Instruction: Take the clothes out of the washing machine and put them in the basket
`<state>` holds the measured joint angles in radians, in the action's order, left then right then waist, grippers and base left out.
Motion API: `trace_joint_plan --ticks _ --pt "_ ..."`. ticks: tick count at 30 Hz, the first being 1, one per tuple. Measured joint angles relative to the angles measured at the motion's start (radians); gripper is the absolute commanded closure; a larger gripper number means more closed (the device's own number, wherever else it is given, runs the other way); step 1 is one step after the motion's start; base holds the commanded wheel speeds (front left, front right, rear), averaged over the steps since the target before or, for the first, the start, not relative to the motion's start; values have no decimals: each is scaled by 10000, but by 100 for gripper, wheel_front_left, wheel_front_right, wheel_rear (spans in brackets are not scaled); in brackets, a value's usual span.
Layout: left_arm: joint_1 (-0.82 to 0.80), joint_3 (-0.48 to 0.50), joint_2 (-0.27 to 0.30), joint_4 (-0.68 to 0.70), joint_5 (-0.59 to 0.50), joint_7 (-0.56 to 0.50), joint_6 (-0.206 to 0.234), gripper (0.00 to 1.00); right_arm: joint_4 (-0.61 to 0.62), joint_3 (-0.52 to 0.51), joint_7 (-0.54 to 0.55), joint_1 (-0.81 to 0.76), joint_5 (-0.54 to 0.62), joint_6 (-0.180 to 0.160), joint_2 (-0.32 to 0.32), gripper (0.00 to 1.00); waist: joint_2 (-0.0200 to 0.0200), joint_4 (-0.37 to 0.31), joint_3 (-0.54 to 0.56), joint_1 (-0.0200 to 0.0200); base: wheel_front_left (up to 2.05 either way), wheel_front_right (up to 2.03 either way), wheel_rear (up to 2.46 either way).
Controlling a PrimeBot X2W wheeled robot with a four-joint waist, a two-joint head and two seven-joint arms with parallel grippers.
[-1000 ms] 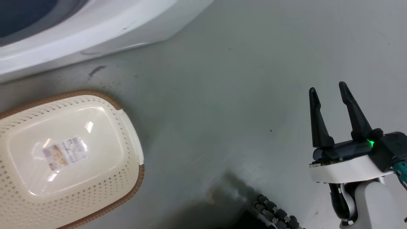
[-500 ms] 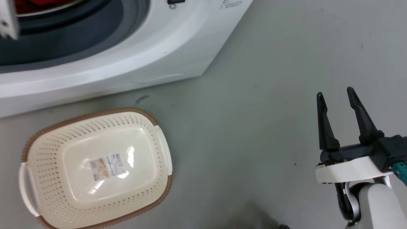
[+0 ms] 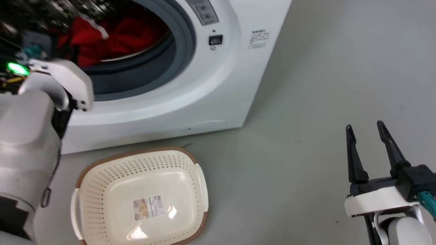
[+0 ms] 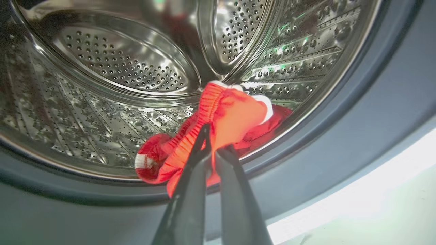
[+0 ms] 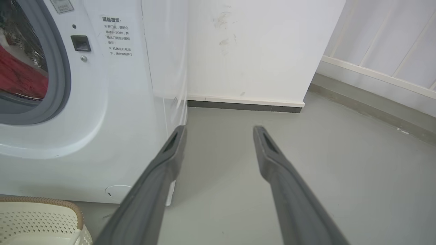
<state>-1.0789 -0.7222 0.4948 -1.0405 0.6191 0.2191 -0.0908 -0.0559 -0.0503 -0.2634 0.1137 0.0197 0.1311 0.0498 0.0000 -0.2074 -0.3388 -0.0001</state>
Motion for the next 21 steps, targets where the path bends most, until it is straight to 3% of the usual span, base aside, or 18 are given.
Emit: trace_joint_plan --ticks 7,13,21 --pt "882 320 -188 1020 -23 407 514 100 -104 -242 0 -326 151 0 0 0 1 572 912 0 0 0 0" --pt "1918 1285 58 3609 -591 437 1298 100 -186 -380 0 -603 192 0 2 0 0 1054 1478 0 0 0 0" --pt "3595 2121 336 6255 -1122 439 1858 100 -255 -577 0 -721 320 0 0 0 0 1454 2099 0 0 0 0"
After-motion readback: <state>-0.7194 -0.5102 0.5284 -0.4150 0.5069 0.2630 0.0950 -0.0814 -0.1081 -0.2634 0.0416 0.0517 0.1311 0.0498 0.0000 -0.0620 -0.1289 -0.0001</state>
